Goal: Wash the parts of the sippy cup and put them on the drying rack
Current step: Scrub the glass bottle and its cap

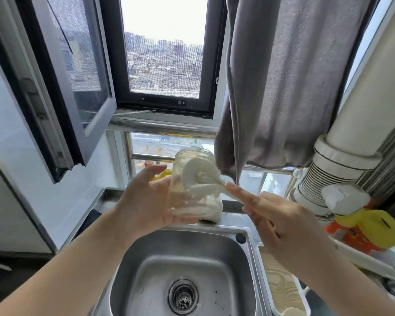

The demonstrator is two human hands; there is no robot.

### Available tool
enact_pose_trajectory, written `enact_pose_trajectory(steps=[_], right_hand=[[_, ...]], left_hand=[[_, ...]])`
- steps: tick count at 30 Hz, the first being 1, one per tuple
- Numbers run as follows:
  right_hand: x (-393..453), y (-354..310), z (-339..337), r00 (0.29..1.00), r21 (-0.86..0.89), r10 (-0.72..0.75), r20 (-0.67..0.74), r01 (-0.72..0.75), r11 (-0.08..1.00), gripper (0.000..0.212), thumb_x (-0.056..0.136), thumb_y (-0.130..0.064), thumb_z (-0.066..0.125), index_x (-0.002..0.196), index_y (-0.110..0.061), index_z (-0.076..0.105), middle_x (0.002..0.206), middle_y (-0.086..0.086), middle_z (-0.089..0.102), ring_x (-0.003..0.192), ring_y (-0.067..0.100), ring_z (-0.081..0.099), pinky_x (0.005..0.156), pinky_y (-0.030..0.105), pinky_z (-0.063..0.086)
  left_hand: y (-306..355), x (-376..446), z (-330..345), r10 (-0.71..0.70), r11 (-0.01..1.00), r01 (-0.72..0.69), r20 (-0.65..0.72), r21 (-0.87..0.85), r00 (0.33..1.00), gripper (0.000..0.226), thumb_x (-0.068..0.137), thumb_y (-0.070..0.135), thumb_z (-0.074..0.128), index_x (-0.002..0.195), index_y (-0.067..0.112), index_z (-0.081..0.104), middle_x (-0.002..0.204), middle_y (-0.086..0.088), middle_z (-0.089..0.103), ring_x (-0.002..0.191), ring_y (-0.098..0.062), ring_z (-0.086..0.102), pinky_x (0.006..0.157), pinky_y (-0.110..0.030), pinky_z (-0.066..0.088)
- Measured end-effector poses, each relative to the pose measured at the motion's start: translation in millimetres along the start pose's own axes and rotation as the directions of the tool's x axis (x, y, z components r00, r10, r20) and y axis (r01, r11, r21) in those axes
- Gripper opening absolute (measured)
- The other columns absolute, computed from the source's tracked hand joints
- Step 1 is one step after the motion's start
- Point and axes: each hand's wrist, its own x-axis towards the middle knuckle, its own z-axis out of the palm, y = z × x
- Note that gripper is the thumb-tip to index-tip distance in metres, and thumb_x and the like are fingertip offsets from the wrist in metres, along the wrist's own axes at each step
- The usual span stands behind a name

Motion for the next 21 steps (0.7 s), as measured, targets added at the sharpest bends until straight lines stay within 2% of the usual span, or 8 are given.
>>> enact_pose_trajectory(steps=[2, 5, 8, 11, 15, 17, 19, 21], right_hand=[[1.0, 5.4, -1.0, 0.999, 0.036, 0.026, -0.018, -0.026, 0.999, 0.050, 0.094, -0.031, 0.038, 0.142, -0.045, 0.031, 0.071, -0.023, 0.056, 0.051, -0.001, 0.051, 0.043, 0.026, 0.050], [3.4, 1.6, -0.9, 0.999, 0.093, 0.034, -0.009, -0.033, 0.995, 0.049, 0.094, -0.030, 0.040, 0.141, -0.040, 0.035, 0.071, -0.036, 0.044, 0.056, -0.014, 0.042, 0.051, 0.011, 0.042], [0.9, -3.7, 2.8, 1.000, 0.109, 0.027, 0.003, -0.027, 0.994, 0.048, 0.093, -0.025, 0.044, 0.139, -0.038, 0.043, 0.069, -0.032, 0.044, 0.056, -0.014, 0.039, 0.053, 0.004, 0.032], [-11.6, -5.7, 11.3, 0.999, 0.156, 0.021, 0.033, -0.026, 0.987, 0.053, 0.089, -0.015, 0.050, 0.137, -0.037, 0.047, 0.074, -0.036, 0.043, 0.060, -0.016, 0.043, 0.056, -0.001, 0.030], [-32.6, -1.0, 15.6, 0.989, 0.127, 0.044, 0.141, -0.062, 0.990, 0.059, 0.090, -0.024, 0.045, 0.141, -0.051, 0.032, 0.076, -0.025, 0.060, 0.058, -0.007, 0.055, 0.051, 0.014, 0.049], [-22.6, 7.6, 13.0, 0.988, 0.091, 0.111, 0.108, -0.121, 0.988, 0.058, 0.091, -0.024, 0.047, 0.139, -0.055, 0.031, 0.064, -0.028, 0.050, 0.050, -0.010, 0.047, 0.046, 0.005, 0.039], [-2.6, 10.8, 9.6, 0.990, 0.091, 0.142, 0.022, -0.144, 0.985, 0.056, 0.092, -0.024, 0.048, 0.139, -0.049, 0.033, 0.063, -0.032, 0.043, 0.052, -0.011, 0.047, 0.049, 0.003, 0.035], [9.0, 1.4, 9.0, 0.998, 0.081, 0.062, 0.020, -0.064, 0.995, 0.055, 0.091, -0.027, 0.042, 0.139, -0.050, 0.031, 0.066, -0.030, 0.046, 0.053, -0.009, 0.047, 0.053, 0.009, 0.043]], left_hand=[[-3.1, -2.3, -5.0, 0.012, 1.000, -0.010, 0.087, -0.027, 0.996, 0.076, 0.066, 0.035, 0.074, 0.132, 0.005, 0.051, 0.121, -0.023, 0.058, 0.106, -0.037, 0.061, 0.085, -0.054, 0.054], [-15.0, -4.4, -4.9, 0.041, 0.998, -0.035, 0.148, -0.045, 0.988, 0.090, 0.052, 0.036, 0.091, 0.129, 0.007, 0.055, 0.117, -0.019, 0.063, 0.100, -0.033, 0.065, 0.074, -0.046, 0.057], [-21.6, -5.9, -2.8, 0.081, 0.989, -0.060, 0.148, -0.137, 0.986, 0.084, 0.048, 0.043, 0.091, 0.120, 0.008, 0.064, 0.112, -0.019, 0.063, 0.099, -0.034, 0.064, 0.082, -0.049, 0.053], [-21.1, -7.5, -3.6, 0.107, 0.985, -0.091, 0.110, -0.146, 0.988, 0.083, 0.046, 0.040, 0.092, 0.117, 0.005, 0.066, 0.115, -0.023, 0.064, 0.104, -0.041, 0.063, 0.084, -0.056, 0.053], [-11.2, -11.3, -15.4, 0.130, 0.988, -0.132, -0.041, -0.074, 0.991, 0.090, 0.035, 0.044, 0.094, 0.111, 0.005, 0.066, 0.111, -0.024, 0.065, 0.096, -0.039, 0.066, 0.080, -0.054, 0.054], [-8.0, -10.8, -12.7, 0.101, 0.995, -0.101, -0.033, -0.010, 0.994, 0.099, 0.033, 0.043, 0.094, 0.117, 0.005, 0.059, 0.106, -0.025, 0.066, 0.089, -0.036, 0.068, 0.077, -0.050, 0.056], [-9.2, -7.6, -5.1, 0.056, 0.997, -0.055, -0.004, 0.051, 0.998, 0.105, 0.035, 0.044, 0.094, 0.124, 0.005, 0.053, 0.107, -0.024, 0.066, 0.090, -0.036, 0.068, 0.079, -0.049, 0.056], [-10.4, -3.9, -1.4, 0.058, 0.995, -0.059, 0.017, 0.084, 0.998, 0.098, 0.042, 0.046, 0.092, 0.124, 0.006, 0.056, 0.108, -0.022, 0.066, 0.093, -0.034, 0.067, 0.082, -0.050, 0.055]])
